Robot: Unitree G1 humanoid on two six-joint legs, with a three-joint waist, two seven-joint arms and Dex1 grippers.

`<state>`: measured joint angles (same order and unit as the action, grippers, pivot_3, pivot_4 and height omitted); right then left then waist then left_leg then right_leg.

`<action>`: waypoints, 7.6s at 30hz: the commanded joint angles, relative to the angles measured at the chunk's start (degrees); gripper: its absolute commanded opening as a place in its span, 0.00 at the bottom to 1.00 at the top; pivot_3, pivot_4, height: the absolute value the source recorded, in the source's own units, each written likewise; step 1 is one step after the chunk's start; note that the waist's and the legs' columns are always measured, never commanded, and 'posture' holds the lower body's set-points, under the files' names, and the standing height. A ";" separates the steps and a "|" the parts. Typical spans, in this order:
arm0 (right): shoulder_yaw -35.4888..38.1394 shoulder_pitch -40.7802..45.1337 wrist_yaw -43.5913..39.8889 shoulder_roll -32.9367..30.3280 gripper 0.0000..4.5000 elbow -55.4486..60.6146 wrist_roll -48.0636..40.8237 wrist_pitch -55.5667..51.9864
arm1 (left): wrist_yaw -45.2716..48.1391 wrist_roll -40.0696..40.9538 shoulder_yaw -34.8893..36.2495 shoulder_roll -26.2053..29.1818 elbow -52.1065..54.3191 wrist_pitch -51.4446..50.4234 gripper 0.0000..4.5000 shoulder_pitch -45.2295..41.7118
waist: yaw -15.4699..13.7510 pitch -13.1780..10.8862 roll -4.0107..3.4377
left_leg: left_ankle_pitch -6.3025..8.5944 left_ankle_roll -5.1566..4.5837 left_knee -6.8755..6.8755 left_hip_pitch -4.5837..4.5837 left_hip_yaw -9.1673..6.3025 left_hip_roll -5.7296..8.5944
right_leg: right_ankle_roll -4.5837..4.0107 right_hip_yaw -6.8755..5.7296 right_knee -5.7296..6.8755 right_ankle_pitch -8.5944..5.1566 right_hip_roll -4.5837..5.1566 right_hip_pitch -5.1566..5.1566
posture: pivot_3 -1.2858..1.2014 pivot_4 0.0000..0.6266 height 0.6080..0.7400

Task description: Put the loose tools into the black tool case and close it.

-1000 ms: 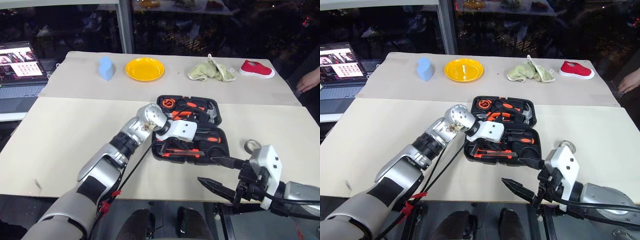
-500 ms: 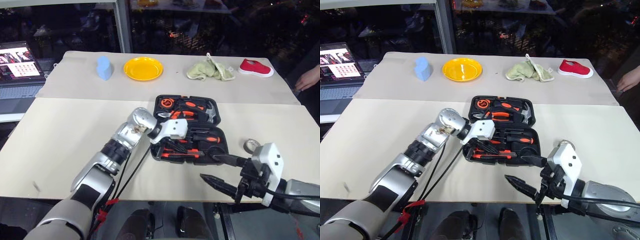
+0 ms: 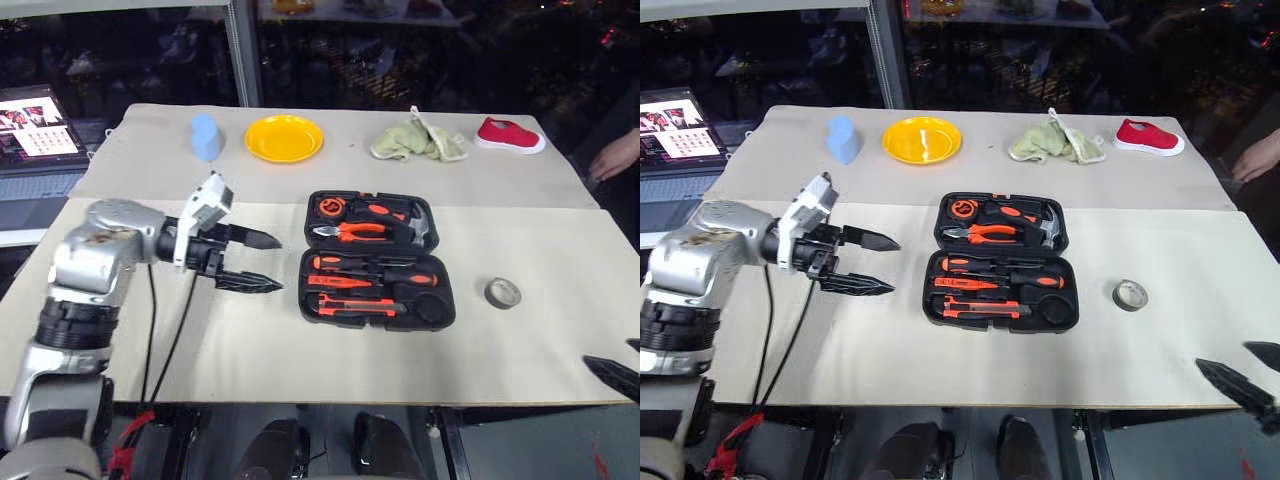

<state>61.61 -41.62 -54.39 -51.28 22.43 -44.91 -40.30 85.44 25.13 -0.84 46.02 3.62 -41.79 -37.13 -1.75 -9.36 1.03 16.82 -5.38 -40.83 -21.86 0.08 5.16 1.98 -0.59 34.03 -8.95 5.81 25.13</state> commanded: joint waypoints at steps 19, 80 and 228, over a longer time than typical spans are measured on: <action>-51.64 48.49 1.92 -15.40 1.00 -19.39 21.24 1.41 | -10.94 4.37 0.79 1.58 13.46 2.00 0.99 5.19 | 0.68 -0.08 0.00 | -0.33 0.45 0.07 -0.41 -0.01 0.10 | -0.21 -0.21 0.04 0.04 0.26 0.45 | 0.52 0.24 1.00; -62.99 56.67 -1.29 -6.66 0.83 5.54 18.82 -7.28 | -11.44 3.66 -5.02 1.70 11.15 7.86 1.00 1.60 | 1.01 -0.08 -0.04 | -0.49 0.34 0.07 -0.54 0.02 0.06 | -0.29 -0.15 0.15 0.13 -0.22 0.75 | 0.52 0.24 1.00; -48.74 74.46 27.02 20.95 0.01 -21.44 25.42 7.84 | -41.18 -9.65 0.66 -29.88 -17.07 16.38 0.00 -7.35 | 1.16 -0.07 0.04 | -0.73 0.40 -0.02 -1.40 0.07 0.35 | -0.36 -0.17 1.03 0.20 0.17 1.89 | 0.52 0.24 1.00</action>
<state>11.00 30.76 -28.42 -31.16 -3.57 -18.98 -38.74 45.14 14.59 -0.08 18.56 -18.27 -31.14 -43.48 -0.60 -9.43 1.07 16.09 -4.98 -40.83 -23.28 0.16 5.52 1.62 -0.77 35.05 -8.75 5.89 27.03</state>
